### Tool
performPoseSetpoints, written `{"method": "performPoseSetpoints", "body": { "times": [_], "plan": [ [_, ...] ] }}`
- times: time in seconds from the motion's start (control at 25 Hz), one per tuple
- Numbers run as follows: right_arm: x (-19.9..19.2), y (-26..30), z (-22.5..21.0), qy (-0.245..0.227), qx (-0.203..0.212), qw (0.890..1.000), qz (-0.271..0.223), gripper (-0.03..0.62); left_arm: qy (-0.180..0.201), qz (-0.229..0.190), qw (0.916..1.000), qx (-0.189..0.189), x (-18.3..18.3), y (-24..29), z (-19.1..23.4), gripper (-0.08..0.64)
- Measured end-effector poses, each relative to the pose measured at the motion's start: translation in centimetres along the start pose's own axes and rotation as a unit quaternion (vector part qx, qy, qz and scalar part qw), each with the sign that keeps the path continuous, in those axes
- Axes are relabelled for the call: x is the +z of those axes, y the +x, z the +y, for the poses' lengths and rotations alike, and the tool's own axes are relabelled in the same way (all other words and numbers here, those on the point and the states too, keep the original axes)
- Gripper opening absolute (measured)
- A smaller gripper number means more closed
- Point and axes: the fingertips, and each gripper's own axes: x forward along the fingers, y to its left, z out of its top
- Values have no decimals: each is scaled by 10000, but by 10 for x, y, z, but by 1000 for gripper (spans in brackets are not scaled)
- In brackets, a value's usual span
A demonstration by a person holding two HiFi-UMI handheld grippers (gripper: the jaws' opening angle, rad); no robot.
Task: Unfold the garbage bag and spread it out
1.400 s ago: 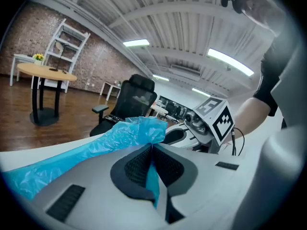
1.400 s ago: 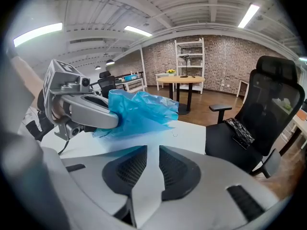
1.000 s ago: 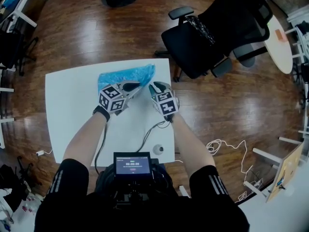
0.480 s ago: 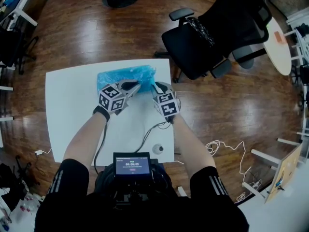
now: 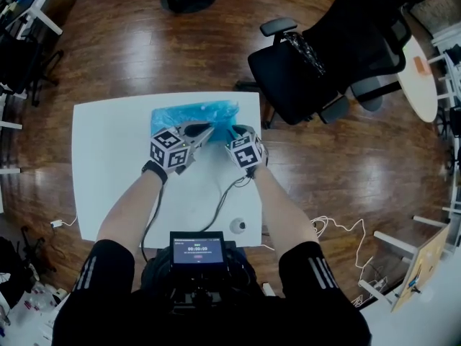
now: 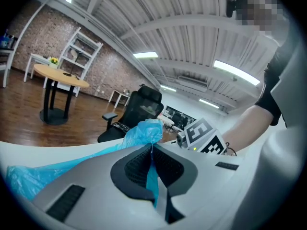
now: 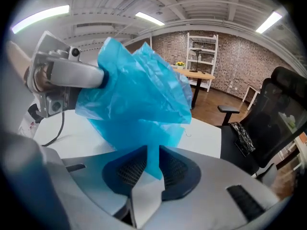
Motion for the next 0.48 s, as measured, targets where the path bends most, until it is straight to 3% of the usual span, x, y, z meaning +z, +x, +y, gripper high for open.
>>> {"method": "performPoseSetpoints", "body": {
  "times": [0.24, 0.48],
  "plan": [
    [-18, 18, 1, -38, -11, 9991, 422, 103, -40, -187, 9998, 55, 7, -3, 2, 1],
    [-19, 19, -1, -1, -141, 9989, 450, 114, -129, -554, 9980, 265, 25, -26, 10, 1]
  ]
}}
